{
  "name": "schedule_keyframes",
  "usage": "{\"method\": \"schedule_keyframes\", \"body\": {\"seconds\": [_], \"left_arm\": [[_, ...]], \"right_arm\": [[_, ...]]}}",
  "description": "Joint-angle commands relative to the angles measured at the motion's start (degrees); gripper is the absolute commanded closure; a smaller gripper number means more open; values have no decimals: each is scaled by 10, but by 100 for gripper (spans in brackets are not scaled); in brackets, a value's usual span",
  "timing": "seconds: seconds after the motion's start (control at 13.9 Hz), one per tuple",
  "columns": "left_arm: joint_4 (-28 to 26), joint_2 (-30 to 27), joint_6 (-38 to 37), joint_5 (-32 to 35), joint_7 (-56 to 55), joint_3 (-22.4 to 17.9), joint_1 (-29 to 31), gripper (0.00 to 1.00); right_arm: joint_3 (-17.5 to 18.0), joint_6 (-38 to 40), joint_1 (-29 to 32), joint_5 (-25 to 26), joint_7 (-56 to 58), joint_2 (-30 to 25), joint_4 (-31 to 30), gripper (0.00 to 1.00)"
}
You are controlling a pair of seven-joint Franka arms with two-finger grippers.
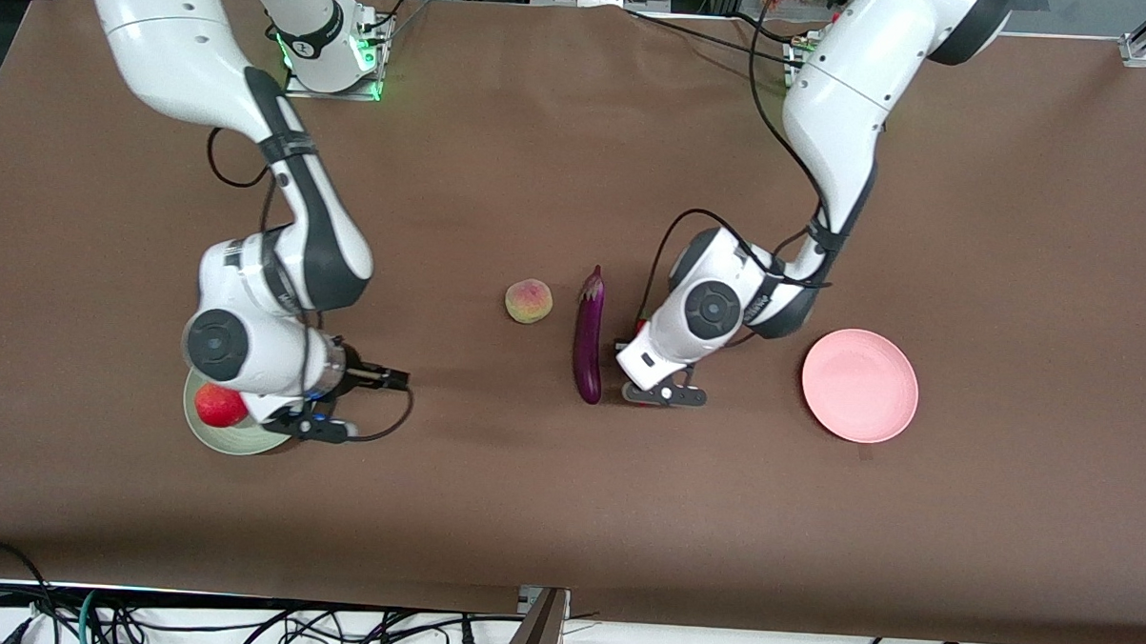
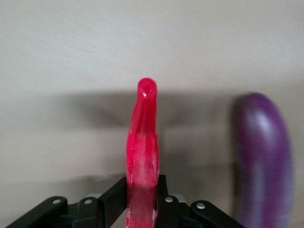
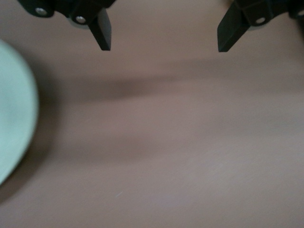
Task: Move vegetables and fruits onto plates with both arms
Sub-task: 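Place the chili on the pink plate while the right gripper reaches the peach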
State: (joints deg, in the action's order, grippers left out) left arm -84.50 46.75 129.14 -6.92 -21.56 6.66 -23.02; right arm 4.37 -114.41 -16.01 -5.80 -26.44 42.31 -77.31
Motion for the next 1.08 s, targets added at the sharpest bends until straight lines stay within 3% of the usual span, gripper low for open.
{"method": "schedule_keyframes", "body": {"seconds": [0.0,0.14,0.29,0.5,0.58,0.72,1.01], "left_arm": [[-9,-86,-119,8,97,5,60,100],[-12,-116,-200,8,195,5,119,100],[-15,-119,-217,24,349,3,190,100],[-43,-106,-233,27,398,4,255,100],[-46,-94,-233,26,397,4,259,74],[-37,-62,-224,13,403,4,278,0],[-17,-74,-250,-34,399,22,286,0]], "right_arm": [[-5,-2,-62,-6,-95,-3,-5,1],[-5,-11,-97,-6,-127,5,-6,1],[-5,-16,-125,-6,-130,14,-6,1],[-5,-24,-155,-6,-197,22,-6,1],[-6,-27,-162,-6,-200,23,-6,1],[-5,-27,-167,-5,-197,33,-6,1],[-6,-28,-186,-5,-198,44,-13,1]]}}
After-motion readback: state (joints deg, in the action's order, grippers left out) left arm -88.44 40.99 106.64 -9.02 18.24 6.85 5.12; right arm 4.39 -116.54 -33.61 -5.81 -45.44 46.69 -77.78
